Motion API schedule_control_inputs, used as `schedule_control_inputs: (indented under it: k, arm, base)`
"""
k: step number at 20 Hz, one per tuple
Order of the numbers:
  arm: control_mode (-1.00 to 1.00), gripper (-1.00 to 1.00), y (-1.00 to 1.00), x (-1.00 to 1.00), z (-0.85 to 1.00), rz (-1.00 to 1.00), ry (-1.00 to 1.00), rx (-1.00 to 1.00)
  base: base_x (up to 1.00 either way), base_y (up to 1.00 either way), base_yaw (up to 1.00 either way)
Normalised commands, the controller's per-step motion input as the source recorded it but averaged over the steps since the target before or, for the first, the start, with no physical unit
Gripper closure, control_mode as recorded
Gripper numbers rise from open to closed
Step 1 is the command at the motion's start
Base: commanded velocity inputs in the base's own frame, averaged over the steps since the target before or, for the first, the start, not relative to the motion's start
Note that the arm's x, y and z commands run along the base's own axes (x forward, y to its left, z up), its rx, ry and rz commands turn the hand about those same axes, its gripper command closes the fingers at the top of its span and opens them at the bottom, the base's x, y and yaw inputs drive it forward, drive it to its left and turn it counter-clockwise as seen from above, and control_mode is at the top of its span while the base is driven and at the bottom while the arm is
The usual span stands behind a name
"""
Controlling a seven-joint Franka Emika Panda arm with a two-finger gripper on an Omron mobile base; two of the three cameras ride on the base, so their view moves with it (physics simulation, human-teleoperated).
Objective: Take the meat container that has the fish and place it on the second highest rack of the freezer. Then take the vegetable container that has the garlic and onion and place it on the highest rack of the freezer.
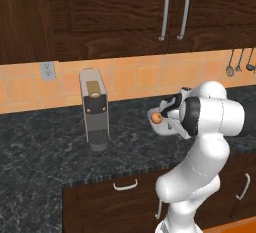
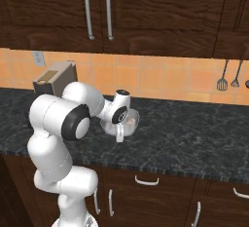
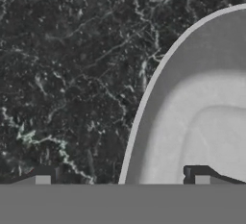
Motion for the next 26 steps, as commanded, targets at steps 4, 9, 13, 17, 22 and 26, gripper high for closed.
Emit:
schedule_control_inputs:
  k: [4,9,13,17,22,26]
  arm:
    - [-1.00,1.00,0.00,0.00,0.00,0.00,0.00,0.00]
    - [-1.00,1.00,0.00,0.00,0.00,0.00,0.00,0.00]
    - [-1.00,1.00,0.00,0.00,0.00,0.00,0.00,0.00]
    - [-1.00,1.00,0.00,-0.03,0.00,0.00,-0.02,0.00]
    - [-1.00,1.00,0.00,-0.14,0.39,-0.01,-0.04,0.00]
    - [-1.00,1.00,0.00,-0.21,0.52,-0.04,-0.09,0.00]
  base:
    - [0.00,0.00,0.00]
    - [0.00,0.00,0.00]
    - [0.00,0.00,0.00]
    - [0.00,0.00,0.00]
    - [0.00,0.00,0.00]
    - [0.00,0.00,0.00]
